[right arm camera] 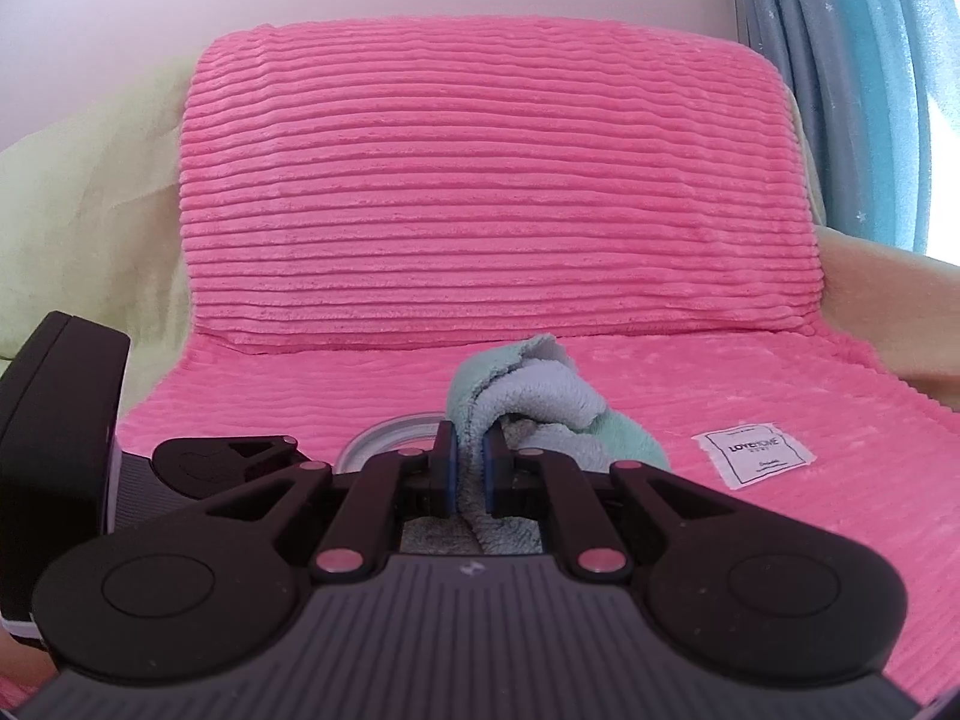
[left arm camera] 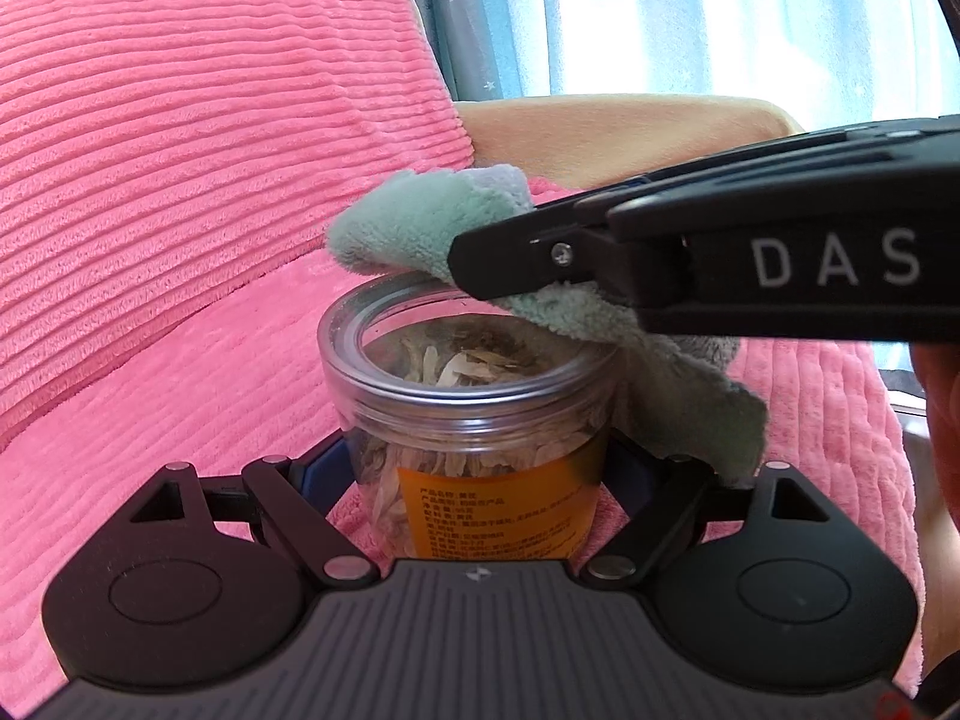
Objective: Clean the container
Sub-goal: 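Wipe the jar rim with the cloth in the right gripper while the left gripper holds the jar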
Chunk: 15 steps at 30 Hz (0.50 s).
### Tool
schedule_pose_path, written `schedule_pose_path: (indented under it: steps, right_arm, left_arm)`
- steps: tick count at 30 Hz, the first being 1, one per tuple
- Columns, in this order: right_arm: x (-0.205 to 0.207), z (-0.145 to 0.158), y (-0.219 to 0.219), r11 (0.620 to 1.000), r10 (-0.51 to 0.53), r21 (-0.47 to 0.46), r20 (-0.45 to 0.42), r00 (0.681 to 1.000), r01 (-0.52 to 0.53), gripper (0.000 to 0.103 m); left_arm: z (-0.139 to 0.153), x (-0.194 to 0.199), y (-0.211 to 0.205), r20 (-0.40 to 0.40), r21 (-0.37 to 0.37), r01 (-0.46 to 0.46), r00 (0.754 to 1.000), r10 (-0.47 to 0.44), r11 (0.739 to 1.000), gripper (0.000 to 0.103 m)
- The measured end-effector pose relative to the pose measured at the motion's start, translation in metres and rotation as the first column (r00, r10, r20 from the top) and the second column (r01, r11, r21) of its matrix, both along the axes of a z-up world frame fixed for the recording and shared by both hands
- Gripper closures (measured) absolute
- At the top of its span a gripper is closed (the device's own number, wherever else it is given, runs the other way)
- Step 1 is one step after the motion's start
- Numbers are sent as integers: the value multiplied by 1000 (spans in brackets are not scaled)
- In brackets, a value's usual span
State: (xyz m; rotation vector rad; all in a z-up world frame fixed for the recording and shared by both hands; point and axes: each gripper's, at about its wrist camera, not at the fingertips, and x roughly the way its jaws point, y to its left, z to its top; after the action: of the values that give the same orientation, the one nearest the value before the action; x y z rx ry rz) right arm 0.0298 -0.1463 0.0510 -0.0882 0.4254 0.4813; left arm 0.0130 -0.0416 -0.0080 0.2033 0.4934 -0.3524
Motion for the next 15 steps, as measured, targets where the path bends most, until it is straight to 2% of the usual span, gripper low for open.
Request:
schedule_pose_path:
  steps: [15]
  right_arm:
    - [-12,3,-5,998,-39,47,-36,999,40,97]
  left_arm:
    - [0,7,10,-2,-4,19,1000,-19,1000,18]
